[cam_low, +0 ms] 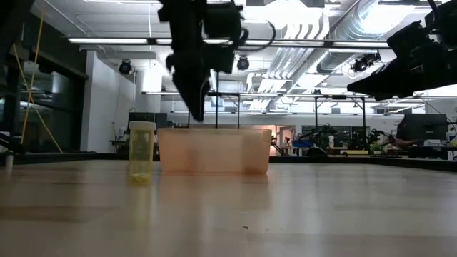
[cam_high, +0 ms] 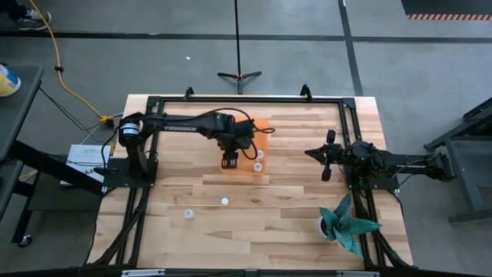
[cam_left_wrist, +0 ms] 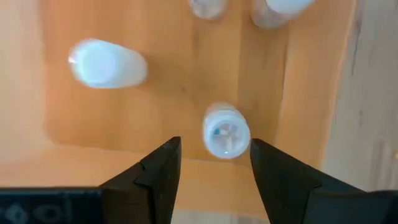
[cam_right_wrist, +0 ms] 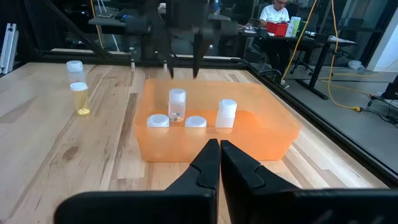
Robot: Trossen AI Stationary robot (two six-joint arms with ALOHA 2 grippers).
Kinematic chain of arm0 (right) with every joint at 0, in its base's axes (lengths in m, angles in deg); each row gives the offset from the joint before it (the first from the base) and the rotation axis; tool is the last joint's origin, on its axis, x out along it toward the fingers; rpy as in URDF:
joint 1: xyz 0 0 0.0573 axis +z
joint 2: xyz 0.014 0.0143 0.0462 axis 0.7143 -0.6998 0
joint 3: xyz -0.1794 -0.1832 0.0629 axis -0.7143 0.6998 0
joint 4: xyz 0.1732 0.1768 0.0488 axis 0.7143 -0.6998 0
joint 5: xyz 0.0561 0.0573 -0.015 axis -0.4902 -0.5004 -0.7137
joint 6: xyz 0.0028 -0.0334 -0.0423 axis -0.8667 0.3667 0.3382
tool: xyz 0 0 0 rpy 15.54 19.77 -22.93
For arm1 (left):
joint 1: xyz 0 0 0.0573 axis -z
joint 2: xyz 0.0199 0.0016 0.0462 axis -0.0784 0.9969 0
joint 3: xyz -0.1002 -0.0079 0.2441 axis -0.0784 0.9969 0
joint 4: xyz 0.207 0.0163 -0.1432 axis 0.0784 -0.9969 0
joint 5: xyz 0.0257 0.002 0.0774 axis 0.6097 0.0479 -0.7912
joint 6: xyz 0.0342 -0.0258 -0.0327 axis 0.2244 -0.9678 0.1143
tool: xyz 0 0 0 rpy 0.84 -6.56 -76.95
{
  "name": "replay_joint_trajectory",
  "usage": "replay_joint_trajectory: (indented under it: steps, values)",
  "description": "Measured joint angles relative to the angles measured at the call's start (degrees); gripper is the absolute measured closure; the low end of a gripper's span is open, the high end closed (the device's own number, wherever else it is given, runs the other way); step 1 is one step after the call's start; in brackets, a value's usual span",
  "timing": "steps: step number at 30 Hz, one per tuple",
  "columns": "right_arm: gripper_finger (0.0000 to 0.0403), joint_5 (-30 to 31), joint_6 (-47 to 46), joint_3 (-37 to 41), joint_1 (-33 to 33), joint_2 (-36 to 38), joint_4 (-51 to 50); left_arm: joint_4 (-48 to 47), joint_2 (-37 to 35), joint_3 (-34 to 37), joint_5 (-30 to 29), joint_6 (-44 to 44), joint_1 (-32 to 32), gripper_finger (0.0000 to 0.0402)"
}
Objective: Pick and place pill bottles into a basket
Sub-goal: Put the transparent medicine bottle into the yellow bin
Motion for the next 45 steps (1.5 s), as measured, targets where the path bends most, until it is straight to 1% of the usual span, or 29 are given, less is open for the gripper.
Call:
replay_joint_trajectory:
  steps: [4,6,10,14,20,27,34,37,45]
  values:
    - [0.0397,0.0,-0.2,0.0,0.0,0.0,0.0,-7.2,-0.1,-5.6,0.0,-4.9,0.0,0.0175]
    - [0.0397,0.0,-0.4,0.0,0.0,0.0,0.0,-12.1,-0.1,-7.6,1.3,-9.1,0.0,0.0175]
    - [0.0402,0.0,-0.5,0.0,0.0,0.0,0.0,-20.7,-0.1,-8.2,6.1,-20.2,0.9,0.0174]
    - [0.04,0.0,-0.5,0.0,0.0,0.0,0.0,-27.9,-0.1,-8.1,6.8,-28.8,4.4,0.0174]
    - [0.0401,-0.4,-0.7,0.0,0.0,0.0,-0.1,-29.0,-0.1,-6.1,8.7,-36.9,11.7,0.0174]
    - [0.0397,-0.4,-0.9,0.0,0.0,0.0,-0.1,-28.9,-0.1,-3.5,8.8,-43.3,21.2,0.0174]
    - [0.0395,-0.4,-0.9,0.0,0.0,0.0,0.0,-29.2,-0.1,-2.7,9.1,-56.6,29.3,0.0174]
    - [0.0395,-0.4,-0.9,0.0,0.0,0.0,0.0,-30.0,-0.1,-2.7,11.0,-64.3,31.8,0.0174]
    - [0.0395,-0.4,-2.4,0.0,0.0,0.0,0.2,-30.1,-0.1,-2.7,15.1,-91.1,35.1,0.0174]
